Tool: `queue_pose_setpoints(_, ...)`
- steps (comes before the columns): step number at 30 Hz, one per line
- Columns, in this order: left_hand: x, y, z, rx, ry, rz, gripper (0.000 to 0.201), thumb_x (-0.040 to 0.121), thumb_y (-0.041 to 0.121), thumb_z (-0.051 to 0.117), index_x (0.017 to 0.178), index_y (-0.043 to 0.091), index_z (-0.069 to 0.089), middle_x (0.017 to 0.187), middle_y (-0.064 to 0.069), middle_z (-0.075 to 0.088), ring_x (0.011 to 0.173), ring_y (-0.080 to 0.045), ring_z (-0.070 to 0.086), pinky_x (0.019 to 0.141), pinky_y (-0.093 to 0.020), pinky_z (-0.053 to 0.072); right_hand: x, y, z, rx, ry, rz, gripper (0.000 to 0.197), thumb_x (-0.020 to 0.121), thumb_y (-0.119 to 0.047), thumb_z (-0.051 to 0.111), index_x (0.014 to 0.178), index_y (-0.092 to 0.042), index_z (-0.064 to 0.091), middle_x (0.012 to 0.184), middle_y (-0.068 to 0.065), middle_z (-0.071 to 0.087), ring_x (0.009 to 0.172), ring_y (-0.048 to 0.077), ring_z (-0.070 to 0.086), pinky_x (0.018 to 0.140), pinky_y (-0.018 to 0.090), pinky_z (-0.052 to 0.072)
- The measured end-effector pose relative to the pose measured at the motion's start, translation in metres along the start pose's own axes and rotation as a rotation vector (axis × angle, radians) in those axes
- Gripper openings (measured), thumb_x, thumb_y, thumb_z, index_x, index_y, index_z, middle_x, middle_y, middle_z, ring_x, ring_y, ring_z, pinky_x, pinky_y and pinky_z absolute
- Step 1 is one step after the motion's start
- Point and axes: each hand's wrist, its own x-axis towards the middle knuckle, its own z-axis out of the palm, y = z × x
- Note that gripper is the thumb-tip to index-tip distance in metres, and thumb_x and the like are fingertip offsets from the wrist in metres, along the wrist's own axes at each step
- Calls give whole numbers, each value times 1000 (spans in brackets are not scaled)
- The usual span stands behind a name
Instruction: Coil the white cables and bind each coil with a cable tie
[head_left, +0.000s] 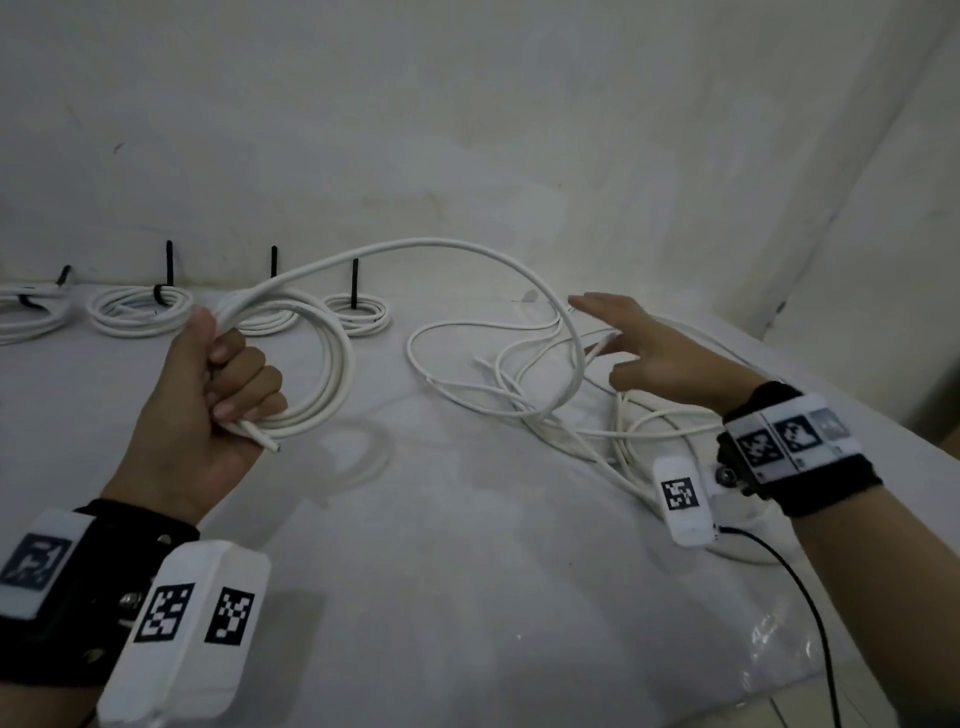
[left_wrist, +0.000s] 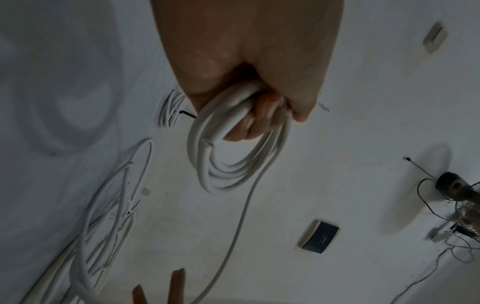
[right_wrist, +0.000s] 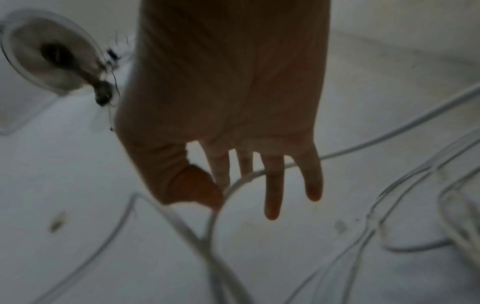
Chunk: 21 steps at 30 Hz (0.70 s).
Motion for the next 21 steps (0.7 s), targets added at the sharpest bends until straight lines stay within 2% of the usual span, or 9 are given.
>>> queue_pose_setpoints(2, -2, -4, 10, 108, 134, 85, 39, 92, 39, 56, 61, 18, 47, 48, 8, 21, 39, -5, 22, 40, -18, 33, -11, -24, 6, 23, -107, -75, 77, 79, -9, 75, 130, -53, 36, 146, -14, 21, 115, 7, 52, 89, 17, 46)
queue_pose_setpoints(4, -3, -7, 17, 163, 221, 127, 41, 93, 41, 53, 58, 21, 44, 48, 9, 17, 39, -4, 18, 38, -16, 30, -12, -33, 16, -90, -101, -153, 53, 77, -33, 72, 123, -46, 49, 142, -13, 25, 108, -1, 55, 84, 9, 45)
queue_pose_setpoints(6, -4, -7, 21, 167, 261, 136, 48, 100, 42, 40, 57, 21, 43, 48, 9, 16, 38, -5, 17, 37, -15, 29, -4, -31, 22, -139, 2, -184, 23, 84, -27, 68, 104, -37, 63, 135, -7, 34, 85, 5, 66, 80, 16, 50)
queue_pose_setpoints(8, -4, -6, 22, 150, 259, 139, 50, 102, 42, 35, 57, 21, 43, 48, 9, 16, 38, -4, 17, 37, -15, 29, 5, -25, 18, -94, 134, -173, 15, 88, -14, 65, 90, -29, 67, 118, -4, 40, 75, 15, 68, 73, 23, 56)
queue_pose_setpoints(11, -5, -4, 24, 193, 283, 152, 48, 100, 40, 39, 56, 22, 42, 49, 8, 14, 38, -5, 16, 37, -14, 28, 15, -24, 1, 20, 367, -96, 5, 89, -9, 64, 92, -11, 68, 103, 2, 39, 75, 29, 68, 62, 29, 60)
queue_pose_setpoints(13, -5, -5, 29, 244, 294, 162, 40, 91, 41, 49, 56, 23, 42, 50, 8, 12, 39, -6, 15, 38, -14, 27, 22, -22, -10, -8, 470, -109, 7, 92, -9, 60, 95, -8, 67, 94, -1, 40, 70, 27, 66, 61, 22, 58)
queue_pose_setpoints(16, -6, -6, 36, 319, 336, 169, 36, 84, 42, 50, 54, 24, 40, 51, 6, 10, 41, -8, 11, 38, -13, 24, 31, -17, -22, -152, 451, -120, 13, 97, -15, 52, 101, -14, 65, 89, -1, 45, 67, 22, 62, 59, 15, 51)
queue_pose_setpoints(18, -6, -7, 39, 329, 364, 172, 37, 85, 42, 47, 53, 25, 40, 49, 6, 11, 43, -8, 10, 39, -13, 23, 34, -11, -24, -169, 359, -64, 12, 98, -17, 49, 101, -19, 60, 87, 4, 51, 68, 19, 60, 62, 22, 51)
queue_pose_setpoints(21, -6, -6, 39, 331, 398, 169, 39, 87, 42, 45, 52, 25, 40, 39, 8, 22, 44, -9, 9, 39, -13, 23, 33, 1, -20, -147, 224, -2, 10, 96, -9, 51, 91, -16, 56, 80, 3, 59, 73, 23, 66, 68, 34, 56)
